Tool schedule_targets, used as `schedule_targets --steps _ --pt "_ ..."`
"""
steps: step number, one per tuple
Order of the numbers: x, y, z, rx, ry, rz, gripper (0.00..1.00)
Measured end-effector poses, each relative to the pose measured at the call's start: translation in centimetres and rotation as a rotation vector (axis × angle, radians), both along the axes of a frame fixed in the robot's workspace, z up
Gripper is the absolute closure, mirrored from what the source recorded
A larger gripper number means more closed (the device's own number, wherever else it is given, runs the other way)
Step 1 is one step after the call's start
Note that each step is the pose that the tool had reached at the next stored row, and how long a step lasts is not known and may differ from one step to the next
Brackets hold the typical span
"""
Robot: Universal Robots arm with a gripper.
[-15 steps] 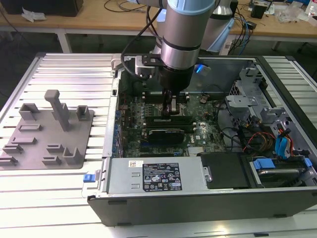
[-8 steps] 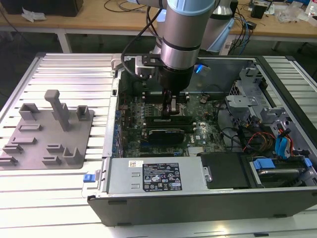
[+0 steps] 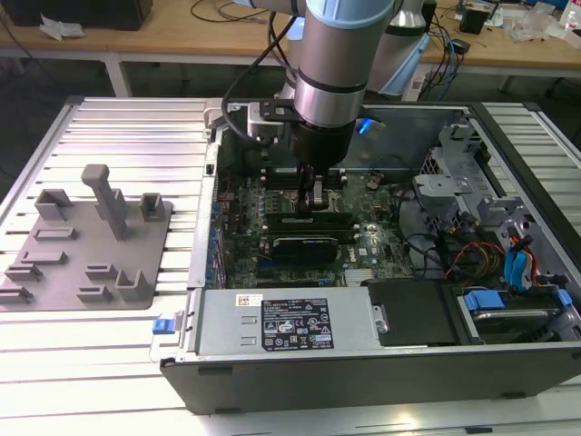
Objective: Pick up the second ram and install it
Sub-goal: 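Insert the second ram into the second slot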
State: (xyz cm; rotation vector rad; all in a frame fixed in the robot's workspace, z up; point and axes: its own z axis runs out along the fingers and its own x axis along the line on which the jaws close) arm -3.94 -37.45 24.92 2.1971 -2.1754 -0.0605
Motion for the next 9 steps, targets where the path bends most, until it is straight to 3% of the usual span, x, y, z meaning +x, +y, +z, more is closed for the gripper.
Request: schedule_targets --steps 9 --pt "0.50 0.00 -0.27 0.0000 0.0002 0.000 0.91"
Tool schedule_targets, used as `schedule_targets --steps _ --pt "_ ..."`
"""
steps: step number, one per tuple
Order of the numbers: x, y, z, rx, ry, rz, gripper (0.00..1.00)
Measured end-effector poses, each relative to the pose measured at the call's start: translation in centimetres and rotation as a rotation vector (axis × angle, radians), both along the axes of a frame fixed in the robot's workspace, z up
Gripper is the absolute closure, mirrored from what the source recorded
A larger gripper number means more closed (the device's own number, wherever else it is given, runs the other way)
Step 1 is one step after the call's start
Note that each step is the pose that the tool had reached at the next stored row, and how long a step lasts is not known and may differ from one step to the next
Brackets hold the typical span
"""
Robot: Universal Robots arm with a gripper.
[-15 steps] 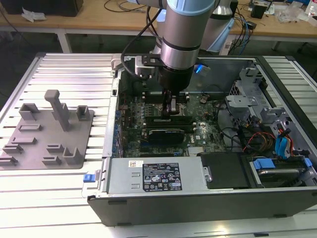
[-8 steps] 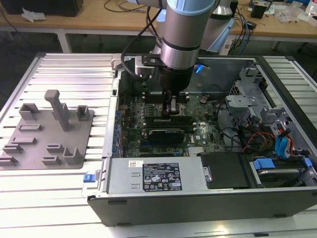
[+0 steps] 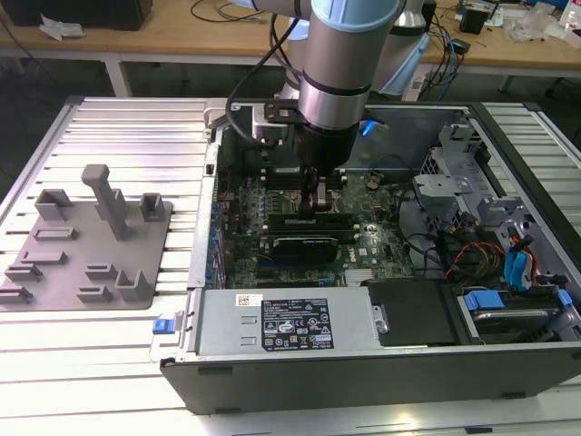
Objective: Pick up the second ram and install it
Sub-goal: 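Insert the second ram into the second slot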
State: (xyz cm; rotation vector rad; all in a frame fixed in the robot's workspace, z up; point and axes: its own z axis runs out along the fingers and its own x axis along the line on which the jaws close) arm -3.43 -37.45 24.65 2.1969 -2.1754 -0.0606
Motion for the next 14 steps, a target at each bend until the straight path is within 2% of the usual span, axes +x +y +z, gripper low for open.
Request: schedule_targets --steps 11,14 --pt "0.20 0.01 -0.06 0.0010 0.0000 0.000 0.91" --pt "0.36 0.01 -0.21 0.0085 0.0000 0.000 0.91"
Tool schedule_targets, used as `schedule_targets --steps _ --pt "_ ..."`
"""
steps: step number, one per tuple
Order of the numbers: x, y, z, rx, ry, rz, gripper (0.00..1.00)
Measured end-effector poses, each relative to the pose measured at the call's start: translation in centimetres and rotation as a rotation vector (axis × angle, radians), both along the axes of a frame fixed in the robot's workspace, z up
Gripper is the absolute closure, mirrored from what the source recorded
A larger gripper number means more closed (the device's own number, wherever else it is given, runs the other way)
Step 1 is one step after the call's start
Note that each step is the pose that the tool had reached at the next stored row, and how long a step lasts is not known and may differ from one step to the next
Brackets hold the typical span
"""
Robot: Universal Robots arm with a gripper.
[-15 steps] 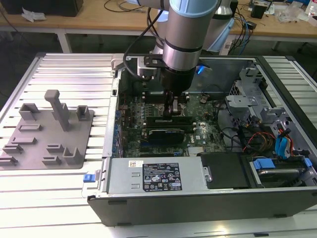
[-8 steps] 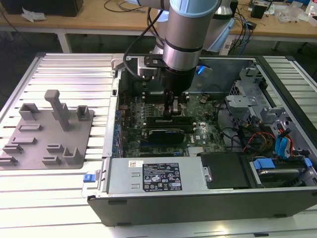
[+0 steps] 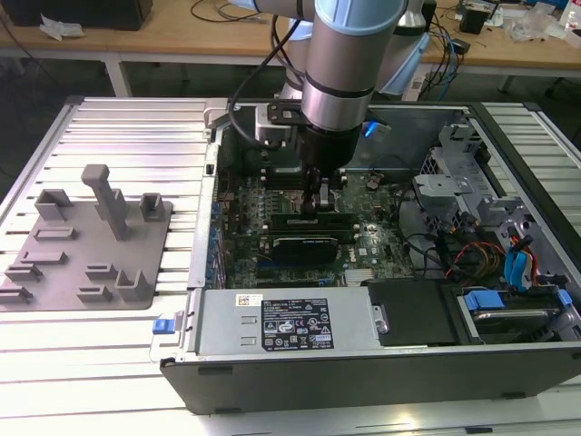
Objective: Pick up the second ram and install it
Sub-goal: 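Insert the second ram into the second slot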
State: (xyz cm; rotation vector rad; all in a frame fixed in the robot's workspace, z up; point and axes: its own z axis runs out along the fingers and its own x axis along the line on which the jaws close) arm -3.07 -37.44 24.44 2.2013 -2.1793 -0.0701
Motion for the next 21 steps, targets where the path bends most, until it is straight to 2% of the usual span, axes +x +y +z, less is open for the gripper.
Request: schedule_targets --steps 8,11,13,21 --pt "-0.16 0.00 -0.28 0.0004 0.0000 -0.010 0.91" --pt "-0.37 0.01 -0.37 0.0006 -0.0069 -0.012 0.91" --pt "-0.38 0.01 -0.37 0.0008 -0.0088 -0.014 0.91" --pt "-0.39 0.01 -0.37 0.0007 -0.0099 -0.014 0.91"
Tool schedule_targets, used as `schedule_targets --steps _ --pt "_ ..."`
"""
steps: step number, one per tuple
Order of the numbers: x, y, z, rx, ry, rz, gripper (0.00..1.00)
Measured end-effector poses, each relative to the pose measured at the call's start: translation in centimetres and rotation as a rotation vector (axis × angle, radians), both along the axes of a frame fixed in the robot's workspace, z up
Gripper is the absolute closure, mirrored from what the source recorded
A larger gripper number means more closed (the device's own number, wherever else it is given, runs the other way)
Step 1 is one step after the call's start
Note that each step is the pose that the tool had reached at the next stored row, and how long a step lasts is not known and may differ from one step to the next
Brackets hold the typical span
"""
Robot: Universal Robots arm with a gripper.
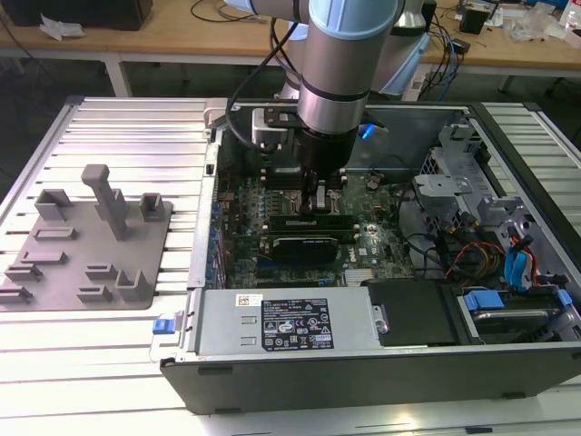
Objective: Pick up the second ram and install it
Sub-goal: 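Insert the second ram into the second slot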
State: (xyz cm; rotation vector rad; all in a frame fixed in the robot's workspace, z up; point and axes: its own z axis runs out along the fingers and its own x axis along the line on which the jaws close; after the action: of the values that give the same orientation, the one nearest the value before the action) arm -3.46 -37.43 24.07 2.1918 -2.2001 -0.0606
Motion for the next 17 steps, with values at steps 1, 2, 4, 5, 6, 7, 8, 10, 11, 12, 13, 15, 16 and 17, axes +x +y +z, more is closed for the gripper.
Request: schedule_targets --steps 1,2,4,5,6,7,8,10,11,12,13,15,16,17 --pt "0.00 0.00 0.00 0.0000 -0.0001 0.000 0.91" --pt "0.00 0.00 0.00 0.0000 -0.0001 0.000 0.91" --pt "0.00 0.00 0.00 -0.0001 -0.0001 0.000 0.91" --pt "0.00 0.00 0.00 0.0000 0.0000 0.000 0.91" --pt "0.00 0.01 0.01 -0.0002 0.0000 0.000 0.91" --pt "0.00 0.15 0.00 0.0000 0.0000 -0.001 0.91" --pt "0.01 0.20 0.00 -0.0001 -0.0001 -0.001 0.91" --pt "0.00 0.26 0.00 -0.0001 0.0000 -0.001 0.91" --pt "0.00 0.27 0.00 -0.0001 -0.0001 -0.001 0.91" --pt "0.00 0.27 0.00 -0.0001 -0.0001 -0.001 0.91" --pt "0.00 0.27 0.00 0.0000 0.0000 -0.001 0.91" --pt "0.00 0.28 0.00 0.0000 -0.0001 -0.001 0.91" --pt "0.00 0.28 0.00 0.0000 0.0000 -0.001 0.91" --pt "0.00 0.28 0.00 0.0000 -0.0001 -0.001 0.91"
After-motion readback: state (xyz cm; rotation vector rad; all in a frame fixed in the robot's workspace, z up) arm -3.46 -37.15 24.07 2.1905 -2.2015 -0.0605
